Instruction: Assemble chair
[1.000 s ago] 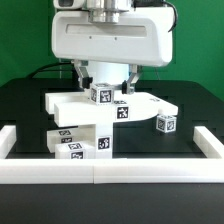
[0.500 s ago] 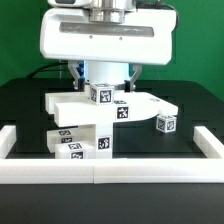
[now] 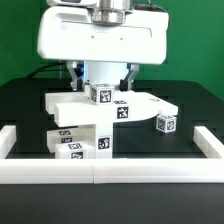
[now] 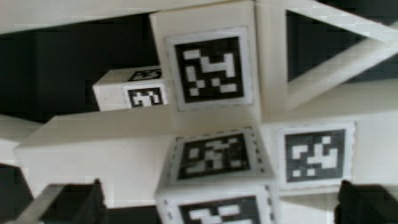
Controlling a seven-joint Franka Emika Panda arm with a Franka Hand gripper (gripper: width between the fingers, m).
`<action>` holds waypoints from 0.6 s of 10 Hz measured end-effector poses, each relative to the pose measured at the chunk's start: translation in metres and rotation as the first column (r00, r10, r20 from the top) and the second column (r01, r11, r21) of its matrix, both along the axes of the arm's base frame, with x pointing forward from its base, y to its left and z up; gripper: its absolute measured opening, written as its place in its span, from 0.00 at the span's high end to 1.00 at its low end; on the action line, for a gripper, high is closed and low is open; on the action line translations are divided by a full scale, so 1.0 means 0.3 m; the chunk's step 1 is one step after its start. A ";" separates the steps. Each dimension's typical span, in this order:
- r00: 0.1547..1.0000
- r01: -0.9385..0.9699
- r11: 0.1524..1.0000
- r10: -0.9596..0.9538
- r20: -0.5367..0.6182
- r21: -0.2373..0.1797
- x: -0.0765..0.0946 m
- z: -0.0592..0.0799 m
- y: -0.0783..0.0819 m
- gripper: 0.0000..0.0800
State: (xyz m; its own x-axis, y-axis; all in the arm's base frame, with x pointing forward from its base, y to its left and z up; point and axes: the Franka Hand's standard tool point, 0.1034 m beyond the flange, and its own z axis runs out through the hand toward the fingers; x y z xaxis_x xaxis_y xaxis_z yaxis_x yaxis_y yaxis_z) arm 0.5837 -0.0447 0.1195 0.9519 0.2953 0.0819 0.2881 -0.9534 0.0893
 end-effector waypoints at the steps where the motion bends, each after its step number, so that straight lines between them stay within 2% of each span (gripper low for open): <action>1: 1.000 -0.010 1.000 0.010 -0.001 -0.003 0.000 0.000 -0.002 0.20; 3: 1.000 -0.005 1.000 0.005 -0.001 -0.003 0.000 0.000 -0.002 0.65; 6: 0.997 0.072 0.997 -0.072 0.004 0.007 0.000 -0.001 -0.002 0.65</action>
Offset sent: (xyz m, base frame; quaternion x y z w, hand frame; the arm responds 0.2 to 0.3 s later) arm 0.0000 0.0000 0.0000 0.0000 0.0000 0.0650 0.9979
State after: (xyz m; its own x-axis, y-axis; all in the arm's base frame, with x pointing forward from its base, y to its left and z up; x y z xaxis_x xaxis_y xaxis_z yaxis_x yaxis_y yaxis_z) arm 0.5835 -0.0451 0.1193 0.9704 0.2253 0.0873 0.2182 -0.9723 0.0840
